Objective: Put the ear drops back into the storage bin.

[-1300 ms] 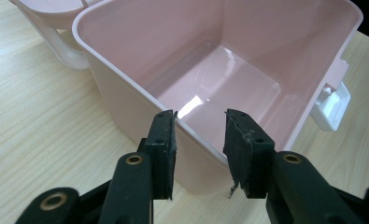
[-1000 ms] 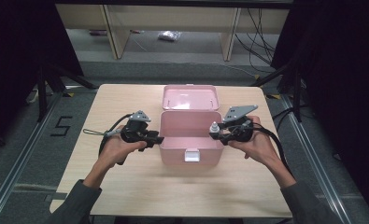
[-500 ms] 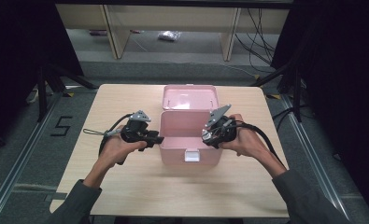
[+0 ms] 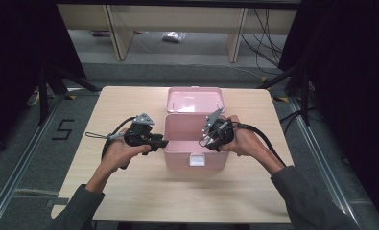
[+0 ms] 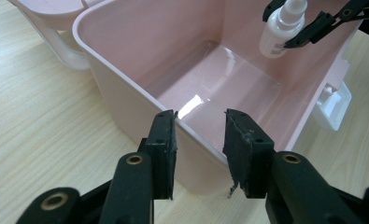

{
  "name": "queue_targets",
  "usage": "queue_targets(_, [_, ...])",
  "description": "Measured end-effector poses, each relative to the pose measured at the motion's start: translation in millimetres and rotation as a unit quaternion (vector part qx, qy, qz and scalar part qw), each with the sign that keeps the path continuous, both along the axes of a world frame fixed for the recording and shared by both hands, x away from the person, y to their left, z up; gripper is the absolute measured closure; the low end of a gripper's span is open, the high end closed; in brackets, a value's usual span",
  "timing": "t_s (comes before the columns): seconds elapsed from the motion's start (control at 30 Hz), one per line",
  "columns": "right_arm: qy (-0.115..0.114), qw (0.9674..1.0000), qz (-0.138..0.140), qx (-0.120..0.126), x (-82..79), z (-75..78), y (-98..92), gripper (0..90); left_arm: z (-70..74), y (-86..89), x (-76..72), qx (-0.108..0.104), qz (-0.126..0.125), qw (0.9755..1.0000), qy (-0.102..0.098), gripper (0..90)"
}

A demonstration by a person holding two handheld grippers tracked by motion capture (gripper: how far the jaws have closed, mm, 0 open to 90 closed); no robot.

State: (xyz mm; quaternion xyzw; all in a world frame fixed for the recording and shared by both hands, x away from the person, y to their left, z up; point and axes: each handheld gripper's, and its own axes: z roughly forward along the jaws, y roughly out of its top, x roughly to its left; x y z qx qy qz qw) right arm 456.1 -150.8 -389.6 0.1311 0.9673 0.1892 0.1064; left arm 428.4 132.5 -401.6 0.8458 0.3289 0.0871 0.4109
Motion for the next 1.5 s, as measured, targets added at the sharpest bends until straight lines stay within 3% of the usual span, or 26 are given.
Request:
queue_targets(0.07, [-0.013, 0.9999, 0.000, -0.004, 1.1, -1.1, 2.3, 60.6, 0.0, 0.0, 0.0, 0.000, 0.000, 1.0000, 0.000, 63.3])
queue_targets(0.1, [-0.003, 1.0000, 0.005, -0.007, 2.8, -1.8, 2.9, 60.6, -0.1, 0.0, 0.0, 0.000, 0.000, 1.0000, 0.000, 63.3])
queue_targets(0.17, [-0.007, 0.9996, 0.019, -0.019, 5.2, -3.3, 4.4, 60.6, -0.4, -0.2, 0.0, -0.003, 0.002, 1.0000, 0.000, 63.3])
queue_targets(0.3, [0.006, 0.9994, -0.004, -0.034, 3.7, -6.1, 7.3, 60.6, -0.2, 0.2, 0.2, -0.001, 0.000, 1.0000, 0.001, 63.3])
queue_targets(0.33, [0.006, 0.9994, 0.006, -0.033, 5.0, -7.2, 7.9, 60.6, -0.1, 0.4, 0.4, 0.000, -0.001, 1.0000, 0.000, 63.3])
queue_targets(0.4, [0.011, 0.9990, 0.001, -0.043, 4.7, -8.6, 8.7, 60.6, -0.2, 0.2, 0.3, -0.001, 0.000, 1.0000, 0.000, 63.3])
queue_targets(0.43, [0.003, 0.9989, 0.015, -0.045, 6.9, -10.3, 9.3, 60.6, -0.2, 0.1, 0.2, -0.001, 0.000, 1.0000, 0.000, 63.2])
queue_targets(0.47, [0.008, 0.9988, 0.006, -0.048, 6.7, -11.6, 9.4, 60.6, -0.2, 0.2, 0.2, -0.001, 0.000, 1.0000, 0.000, 63.3])
queue_targets(0.57, [0.006, 0.9988, 0.021, -0.044, 9.7, -13.5, 10.5, 60.6, -0.2, 0.2, 0.3, -0.001, 0.000, 1.0000, 0.000, 63.3])
queue_targets(0.73, [0.009, 0.9988, 0.015, -0.046, 9.2, -13.2, 11.2, 60.6, -0.1, 0.2, 0.3, 0.000, 0.000, 1.0000, 0.001, 63.3])
queue_targets(0.83, [-0.005, 0.9975, 0.035, -0.061, 11.8, -12.7, 12.1, 60.6, -0.1, 0.2, 0.6, -0.001, -0.002, 1.0000, 0.002, 63.2])
queue_targets(0.97, [-0.004, 0.9978, 0.020, -0.063, 11.1, -11.5, 15.2, 60.6, 0.0, 0.2, 0.4, 0.001, 0.000, 1.0000, 0.001, 63.2])
queue_targets(1.0, [-0.004, 0.9975, 0.035, -0.062, 13.3, -11.8, 16.0, 60.6, -0.2, 0.0, 0.3, -0.001, 0.001, 1.0000, 0.000, 63.3])
queue_targets(1.13, [-0.001, 0.9974, 0.020, -0.069, 13.2, -12.7, 17.2, 60.6, -0.1, 0.1, 0.4, 0.000, 0.000, 1.0000, 0.001, 63.3])
queue_targets(1.23, [-0.005, 0.9970, 0.031, -0.071, 16.3, -12.5, 16.8, 60.6, 0.0, 0.2, 0.5, 0.000, -0.003, 1.0000, 0.002, 63.2])
queue_targets(1.37, [0.002, 0.9976, 0.015, -0.067, 17.6, -13.5, 17.9, 60.6, 0.2, 0.0, 0.4, 0.002, -0.001, 1.0000, 0.000, 63.2])
queue_targets(1.5, [0.005, 0.9970, 0.024, -0.074, 20.3, -16.4, 19.4, 60.5, 0.2, 0.2, 0.7, 0.001, -0.004, 1.0000, 0.002, 63.3])
